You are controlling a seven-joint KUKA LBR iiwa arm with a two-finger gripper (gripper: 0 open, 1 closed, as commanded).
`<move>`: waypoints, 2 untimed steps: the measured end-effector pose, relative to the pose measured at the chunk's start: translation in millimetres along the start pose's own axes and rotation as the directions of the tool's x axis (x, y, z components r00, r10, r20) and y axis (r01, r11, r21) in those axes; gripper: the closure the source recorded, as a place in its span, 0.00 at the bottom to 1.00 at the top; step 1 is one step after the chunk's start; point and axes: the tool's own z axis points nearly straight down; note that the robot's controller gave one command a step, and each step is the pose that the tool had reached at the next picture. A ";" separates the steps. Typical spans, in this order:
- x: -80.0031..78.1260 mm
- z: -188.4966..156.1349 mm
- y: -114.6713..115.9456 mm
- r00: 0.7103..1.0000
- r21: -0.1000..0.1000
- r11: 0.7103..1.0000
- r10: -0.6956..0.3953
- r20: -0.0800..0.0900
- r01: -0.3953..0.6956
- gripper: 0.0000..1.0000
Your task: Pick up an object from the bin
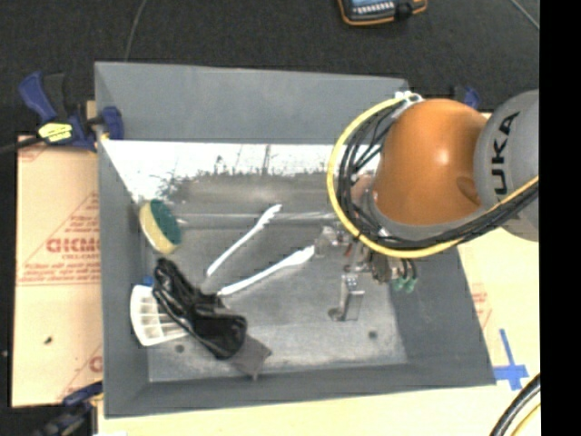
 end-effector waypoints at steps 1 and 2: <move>0.0 0.1 0.0 1.000 0.000 1.000 0.000 0.000 0.000 0.00; -1.5 35.6 -3.9 0.999 0.000 0.999 0.048 -0.001 -0.048 0.00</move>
Offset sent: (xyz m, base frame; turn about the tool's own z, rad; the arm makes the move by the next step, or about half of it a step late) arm 0.0015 -0.0031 -0.0342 0.0506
